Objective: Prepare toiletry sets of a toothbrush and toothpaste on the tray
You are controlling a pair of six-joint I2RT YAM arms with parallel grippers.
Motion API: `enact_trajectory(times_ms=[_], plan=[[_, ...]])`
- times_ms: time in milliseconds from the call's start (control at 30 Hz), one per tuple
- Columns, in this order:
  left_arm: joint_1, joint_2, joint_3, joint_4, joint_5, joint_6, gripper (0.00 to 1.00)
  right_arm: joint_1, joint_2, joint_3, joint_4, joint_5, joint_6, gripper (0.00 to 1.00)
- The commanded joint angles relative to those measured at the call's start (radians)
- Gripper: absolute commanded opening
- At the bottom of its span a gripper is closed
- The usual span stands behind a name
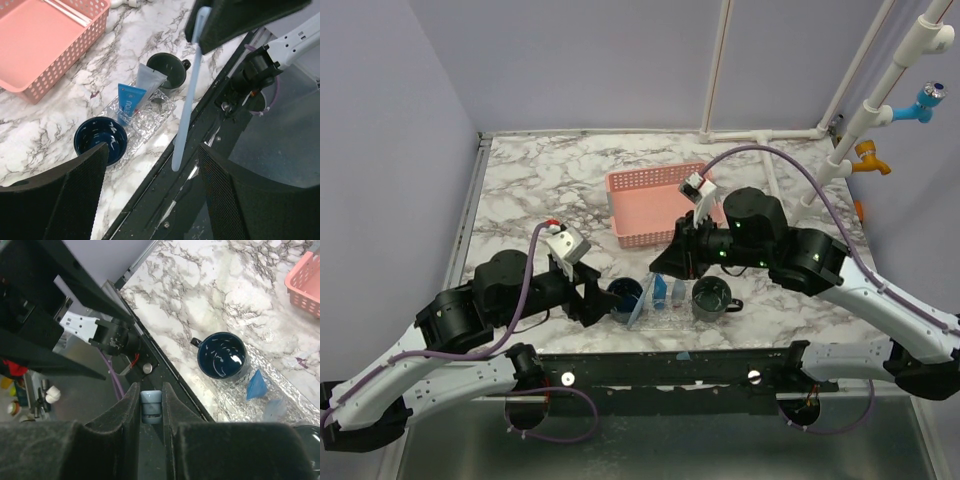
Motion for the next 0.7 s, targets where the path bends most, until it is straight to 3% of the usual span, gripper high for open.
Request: enact_trajectory(times_ms=[0,333,667], plan=[[-0.003,0.003,0.005,0.053,0.017,-0.011,0.73,0.103,-0.055,-0.012,-0.081,0.199,-0.048,0.00],[-0.003,-0.013,-0.008,0.067,0.006,-0.024,0.77,0.469,-0.066,-0.067,-0.167,0.755,0.027,0.00],[-0.003,-0.079,-0.057,0.074,-0.012,-0.035,0.84,0.631,-0.084,-0.144,-0.211,1.106,0.153,0.00]])
